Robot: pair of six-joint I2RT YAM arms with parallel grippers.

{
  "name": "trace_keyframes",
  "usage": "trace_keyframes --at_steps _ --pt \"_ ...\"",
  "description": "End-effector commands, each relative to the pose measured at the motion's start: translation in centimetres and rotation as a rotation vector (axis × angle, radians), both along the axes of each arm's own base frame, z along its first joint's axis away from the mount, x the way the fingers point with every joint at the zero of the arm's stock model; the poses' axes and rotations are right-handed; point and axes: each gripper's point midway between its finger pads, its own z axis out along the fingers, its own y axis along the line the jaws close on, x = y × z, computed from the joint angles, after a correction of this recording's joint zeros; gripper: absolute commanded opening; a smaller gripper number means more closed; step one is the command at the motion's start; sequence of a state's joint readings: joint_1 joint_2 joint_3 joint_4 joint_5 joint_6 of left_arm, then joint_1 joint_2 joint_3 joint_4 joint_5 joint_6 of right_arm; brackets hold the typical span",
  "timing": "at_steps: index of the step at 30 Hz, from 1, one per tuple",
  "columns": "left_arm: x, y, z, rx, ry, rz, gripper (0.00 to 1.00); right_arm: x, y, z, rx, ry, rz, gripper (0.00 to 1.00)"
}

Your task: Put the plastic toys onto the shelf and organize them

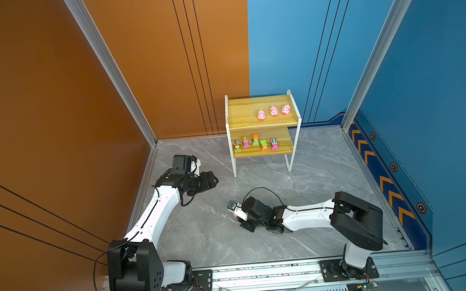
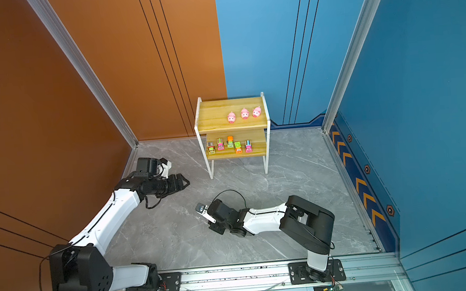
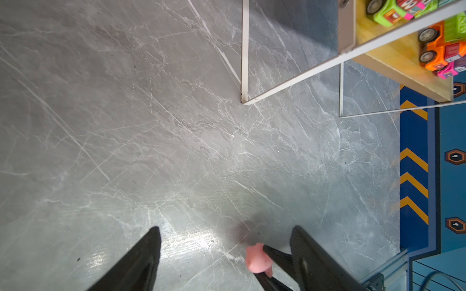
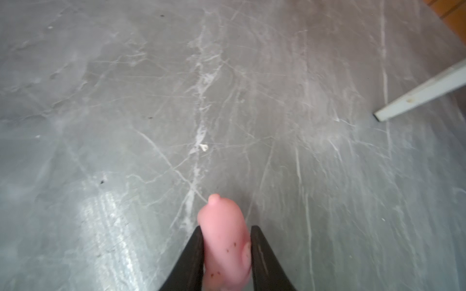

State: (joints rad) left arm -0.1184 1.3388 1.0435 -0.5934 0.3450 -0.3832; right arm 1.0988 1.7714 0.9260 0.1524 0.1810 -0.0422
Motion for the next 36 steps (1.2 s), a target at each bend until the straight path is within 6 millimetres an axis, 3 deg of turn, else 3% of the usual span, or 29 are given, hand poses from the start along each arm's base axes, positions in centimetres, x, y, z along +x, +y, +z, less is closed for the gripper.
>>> trace_keyframes --at_steps 1,6,10,17,21,27,31,36 --pt "-0.1 0.2 0.6 -0.009 -0.018 0.011 0.82 2.4 -3.4 1.0 -0.013 -0.005 -0.372 0.31" --pt "-0.8 0.1 -0.3 -0.01 0.006 0.011 0.81 3.2 -3.9 0.8 0.024 0.049 -0.566 0.31" --pt "-0.9 0.2 -0.2 -0.007 -0.001 0.014 0.81 3.5 -4.3 -0.6 0.009 0.095 -0.684 0.31" --pt "-1.0 0.3 0.0 -0.002 -0.009 0.018 0.81 3.4 -3.5 -2.6 -0.018 0.131 -0.756 0.32" --pt "-1.0 0.2 0.1 -0.005 -0.011 0.017 0.81 3.2 -3.3 -2.8 -0.016 0.148 -0.753 0.38" --pt "-1.0 0.3 0.2 -0.006 -0.015 0.016 0.81 2.8 -2.3 0.6 0.061 0.118 -0.597 0.63" --pt "-1.0 0.2 0.2 -0.006 -0.017 0.014 0.81 2.2 -2.4 3.0 0.161 0.072 -0.435 0.69" --pt "-1.1 0.2 0.3 -0.01 -0.022 0.012 0.81 1.7 -3.1 3.9 0.323 0.047 -0.283 0.69"
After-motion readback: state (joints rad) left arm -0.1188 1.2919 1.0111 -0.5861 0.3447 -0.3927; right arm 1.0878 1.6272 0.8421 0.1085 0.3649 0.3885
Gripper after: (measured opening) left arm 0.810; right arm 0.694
